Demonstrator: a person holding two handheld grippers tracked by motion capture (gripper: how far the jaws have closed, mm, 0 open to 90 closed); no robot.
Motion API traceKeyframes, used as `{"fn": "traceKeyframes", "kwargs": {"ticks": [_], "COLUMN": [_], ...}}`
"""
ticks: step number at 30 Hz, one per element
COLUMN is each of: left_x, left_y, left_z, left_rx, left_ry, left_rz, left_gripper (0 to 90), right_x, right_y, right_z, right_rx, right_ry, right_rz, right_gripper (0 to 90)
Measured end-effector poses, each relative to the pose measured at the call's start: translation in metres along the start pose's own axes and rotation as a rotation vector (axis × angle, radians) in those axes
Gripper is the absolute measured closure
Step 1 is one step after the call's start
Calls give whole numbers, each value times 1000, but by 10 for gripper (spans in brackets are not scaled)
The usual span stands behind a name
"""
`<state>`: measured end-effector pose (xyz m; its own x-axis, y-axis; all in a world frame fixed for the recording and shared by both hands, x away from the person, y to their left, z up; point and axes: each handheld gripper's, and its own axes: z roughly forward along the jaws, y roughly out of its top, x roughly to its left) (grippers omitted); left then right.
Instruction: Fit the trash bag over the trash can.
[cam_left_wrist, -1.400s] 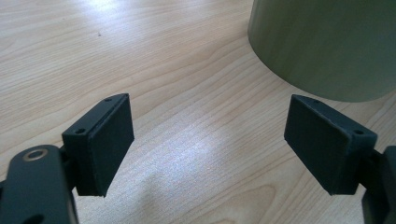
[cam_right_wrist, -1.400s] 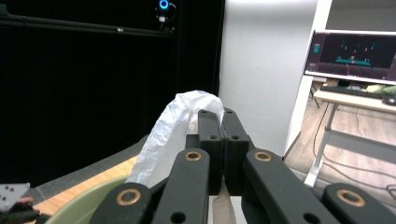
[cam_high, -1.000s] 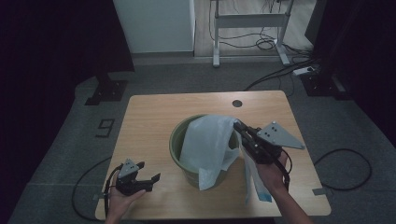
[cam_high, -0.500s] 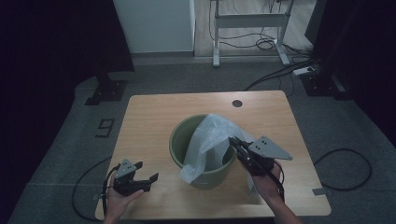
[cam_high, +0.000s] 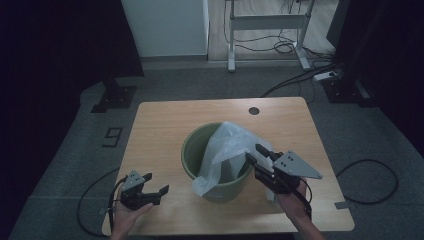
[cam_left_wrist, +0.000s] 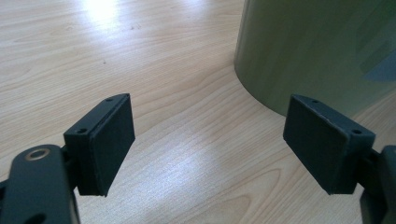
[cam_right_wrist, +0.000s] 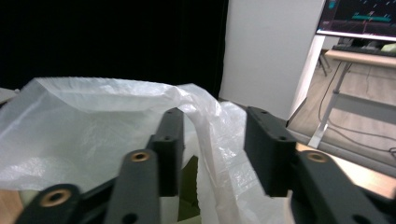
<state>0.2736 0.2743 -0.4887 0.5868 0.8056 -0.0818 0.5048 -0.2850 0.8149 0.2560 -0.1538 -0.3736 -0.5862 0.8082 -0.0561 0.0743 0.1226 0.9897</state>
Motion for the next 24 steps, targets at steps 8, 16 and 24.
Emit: {"fn": "traceKeyframes", "kwargs": {"ticks": [8,16,24], "left_x": [-2,1,0], "left_y": [1,-1,-1], "left_z": [1,0,2], "left_rx": [0,-3,4], "left_ry": [-3,-3,-5], "left_rz": [4,-4,-4], "left_gripper": [160,161,162], "right_x": [11,10,13], "right_y": [11,12,1], "right_z": [8,19,40], "right_rx": [4,46,152], "right_ry": [69,73,47], "right_rz": [-67,-74,-94], "right_gripper": [516,842,889]}}
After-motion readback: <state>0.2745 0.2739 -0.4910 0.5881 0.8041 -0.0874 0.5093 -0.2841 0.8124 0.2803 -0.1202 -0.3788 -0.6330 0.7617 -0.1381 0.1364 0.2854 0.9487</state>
